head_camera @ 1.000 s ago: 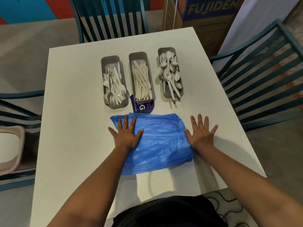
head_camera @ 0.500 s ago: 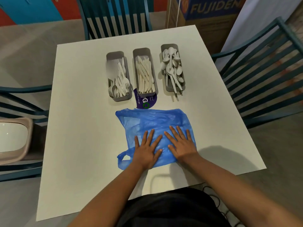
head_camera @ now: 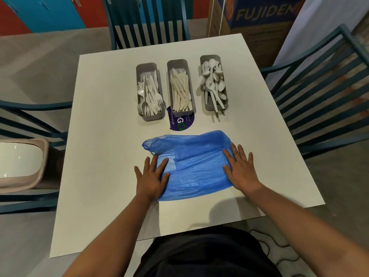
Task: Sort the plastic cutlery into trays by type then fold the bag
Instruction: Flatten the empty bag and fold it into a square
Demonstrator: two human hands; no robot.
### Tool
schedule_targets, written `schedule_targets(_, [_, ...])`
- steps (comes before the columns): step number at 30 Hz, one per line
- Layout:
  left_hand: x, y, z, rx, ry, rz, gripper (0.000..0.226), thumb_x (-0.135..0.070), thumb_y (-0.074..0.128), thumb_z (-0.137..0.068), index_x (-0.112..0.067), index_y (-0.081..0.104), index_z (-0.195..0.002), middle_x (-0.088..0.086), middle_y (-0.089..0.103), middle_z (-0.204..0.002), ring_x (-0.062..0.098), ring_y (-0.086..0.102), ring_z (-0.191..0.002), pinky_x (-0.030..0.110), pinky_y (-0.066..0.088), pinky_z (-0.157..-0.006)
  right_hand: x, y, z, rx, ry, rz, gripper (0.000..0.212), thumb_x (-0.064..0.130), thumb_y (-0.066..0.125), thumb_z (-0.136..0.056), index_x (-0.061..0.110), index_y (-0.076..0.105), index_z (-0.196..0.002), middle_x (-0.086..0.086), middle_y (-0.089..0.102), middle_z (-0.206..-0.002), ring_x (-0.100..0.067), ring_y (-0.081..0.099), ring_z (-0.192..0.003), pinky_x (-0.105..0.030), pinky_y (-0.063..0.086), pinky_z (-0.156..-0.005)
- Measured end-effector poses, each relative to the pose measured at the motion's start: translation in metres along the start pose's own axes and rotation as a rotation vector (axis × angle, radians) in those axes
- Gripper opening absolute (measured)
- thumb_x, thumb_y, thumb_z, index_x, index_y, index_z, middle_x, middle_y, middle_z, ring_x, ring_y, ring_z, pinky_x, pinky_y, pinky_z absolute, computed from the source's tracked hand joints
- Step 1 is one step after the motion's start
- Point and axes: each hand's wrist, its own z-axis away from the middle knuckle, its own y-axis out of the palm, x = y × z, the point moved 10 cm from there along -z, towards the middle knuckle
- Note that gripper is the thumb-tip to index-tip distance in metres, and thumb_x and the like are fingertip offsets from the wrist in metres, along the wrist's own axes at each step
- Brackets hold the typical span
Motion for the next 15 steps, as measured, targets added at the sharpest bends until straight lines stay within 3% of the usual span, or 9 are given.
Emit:
schedule_targets(3, [-0.033, -0.028, 0.007, -0.201, 0.151, 0.074, 0.059, -0.054, 0.031, -0.085, -0.023, 0.048, -0.132, 0.011, 0.046, -0.140, 0.026, 0.037, -0.132, 0.058, 0.031, -0.103, 0.045, -0.016, 0.015, -0.138, -0.366, -0.004, 0.076, 0.064, 0.024, -0.079, 0.025, 0.031, -0.144, -0.005, 0.024, -0.156, -0.022, 0.011, -0.144, -0.053, 0.016, -0.115])
schedule_targets(4, [-0.052, -0.030, 0.013, -0.253, 0.286, 0.099, 0.050, -0.052, 0.041, -0.082, -0.026, 0.052, -0.123, 0.009, 0.053, -0.129, 0.022, 0.042, -0.124, 0.055, 0.037, -0.098, 0.056, -0.013, 0.023, -0.162, -0.489, 0.018, 0.072, 0.064, 0.035, -0.077, 0.025, 0.039, -0.138, -0.006, 0.035, -0.151, -0.022, 0.020, -0.140, -0.052, 0.019, -0.112])
schedule_targets(6, [-0.085, -0.018, 0.026, -0.208, 0.512, 0.110, 0.046, -0.056, 0.050, -0.075, -0.029, 0.055, -0.112, 0.002, 0.055, -0.115, 0.015, 0.049, -0.109, 0.047, 0.041, -0.091, 0.063, 0.001, 0.029, -0.086, -0.586, 0.024, 0.067, 0.062, 0.046, -0.072, 0.025, 0.047, -0.128, -0.004, 0.042, -0.147, -0.023, 0.031, -0.137, -0.048, 0.021, -0.114])
schedule_targets(8, [-0.097, 0.002, 0.030, -0.085, 0.589, 0.066, 0.051, -0.063, 0.052, -0.068, -0.031, 0.056, -0.108, 0.001, 0.056, -0.109, 0.017, 0.056, -0.098, 0.044, 0.043, -0.086, 0.063, 0.005, 0.030, -0.035, -0.564, -0.014, 0.053, 0.055, 0.046, -0.073, 0.024, 0.058, -0.114, -0.003, 0.050, -0.140, -0.025, 0.046, -0.131, -0.050, 0.029, -0.110])
schedule_targets(10, [-0.099, 0.013, 0.030, -0.038, 0.610, 0.007, 0.054, -0.062, 0.052, -0.062, -0.030, 0.057, -0.106, 0.000, 0.059, -0.105, 0.020, 0.062, -0.092, 0.042, 0.045, -0.082, 0.061, -0.004, 0.027, -0.113, -0.529, -0.063, 0.036, 0.040, 0.046, -0.077, 0.019, 0.067, -0.098, -0.002, 0.062, -0.126, -0.024, 0.059, -0.118, -0.047, 0.041, -0.102])
schedule_targets(13, [-0.099, 0.010, 0.027, -0.074, 0.623, -0.004, 0.054, -0.052, 0.053, -0.058, -0.026, 0.061, -0.105, 0.000, 0.063, -0.102, 0.018, 0.064, -0.089, 0.037, 0.048, -0.079, 0.051, -0.024, 0.017, -0.133, -0.378, -0.276, 0.019, 0.018, 0.053, -0.086, 0.011, 0.067, -0.097, -0.003, 0.066, -0.113, -0.022, 0.061, -0.106, -0.032, 0.046, -0.094])
schedule_targets(15, [-0.093, 0.005, 0.016, -0.068, 0.558, 0.059, 0.048, -0.039, 0.057, -0.059, -0.020, 0.065, -0.102, 0.001, 0.065, -0.101, 0.021, 0.065, -0.088, 0.034, 0.048, -0.079, 0.038, -0.032, 0.009, -0.073, -0.207, -0.446, 0.011, 0.020, 0.050, -0.090, 0.015, 0.059, -0.085, 0.000, 0.063, -0.087, -0.019, 0.058, -0.080, -0.032, 0.046, -0.073])
